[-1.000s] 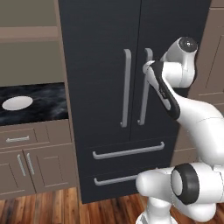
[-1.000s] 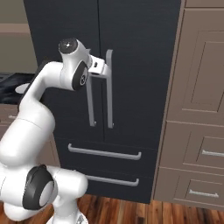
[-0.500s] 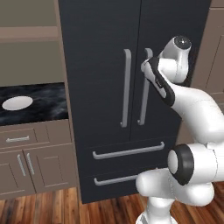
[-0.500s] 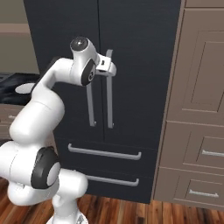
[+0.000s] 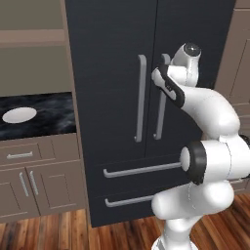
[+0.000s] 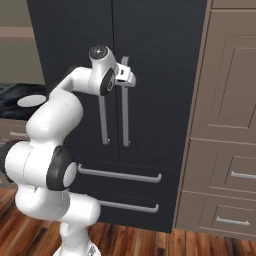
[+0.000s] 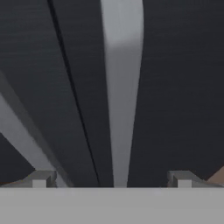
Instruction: Move the hot dog bun to the plate on the dining table and place the condiment next to that plate. Then navigate to the fridge and take the sausage and place it on the plate as well.
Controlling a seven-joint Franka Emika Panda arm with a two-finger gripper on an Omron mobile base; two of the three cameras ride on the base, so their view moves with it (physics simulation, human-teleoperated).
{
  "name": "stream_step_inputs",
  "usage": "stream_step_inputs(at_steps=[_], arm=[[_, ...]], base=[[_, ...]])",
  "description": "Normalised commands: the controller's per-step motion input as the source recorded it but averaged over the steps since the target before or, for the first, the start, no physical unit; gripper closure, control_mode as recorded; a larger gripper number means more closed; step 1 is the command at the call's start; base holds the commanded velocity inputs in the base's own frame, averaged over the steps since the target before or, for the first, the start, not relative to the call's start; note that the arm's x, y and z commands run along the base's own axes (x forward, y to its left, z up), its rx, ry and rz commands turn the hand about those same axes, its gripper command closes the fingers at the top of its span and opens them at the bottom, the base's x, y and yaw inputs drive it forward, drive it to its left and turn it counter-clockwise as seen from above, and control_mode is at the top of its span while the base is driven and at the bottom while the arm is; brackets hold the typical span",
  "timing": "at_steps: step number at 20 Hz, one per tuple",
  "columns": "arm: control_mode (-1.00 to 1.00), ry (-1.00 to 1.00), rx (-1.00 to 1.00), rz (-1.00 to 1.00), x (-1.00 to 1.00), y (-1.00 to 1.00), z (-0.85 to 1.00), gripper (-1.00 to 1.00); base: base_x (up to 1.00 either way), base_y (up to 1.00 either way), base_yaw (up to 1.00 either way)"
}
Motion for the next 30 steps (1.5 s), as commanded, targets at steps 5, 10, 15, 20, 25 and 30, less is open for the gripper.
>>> stream_step_inputs(at_steps=[5, 10, 15, 20, 25, 30], arm=[[-1.0, 0.01, 0.0, 0.0, 0.45, -0.12, -0.19, -1.0], [-1.0, 0.02, 0.0, 0.0, 0.35, -0.2, -0.15, -1.0], [-1.0, 0.05, 0.0, 0.0, 0.5, -0.04, -0.08, -1.0], [-1.0, 0.06, 0.0, 0.0, 0.49, 0.0, -0.1, -1.0], [-1.0, 0.03, 0.0, 0.0, 0.4, 0.0, -0.17, -1.0], [-1.0, -0.18, 0.0, 0.04, 0.01, 0.0, -0.37, -1.0]], base=[[0.0, 0.0, 0.0], [0.0, 0.0, 0.0], [0.0, 0.0, 0.0], [0.0, 0.0, 0.0], [0.0, 0.0, 0.0], [0.0, 0.0, 0.0]])
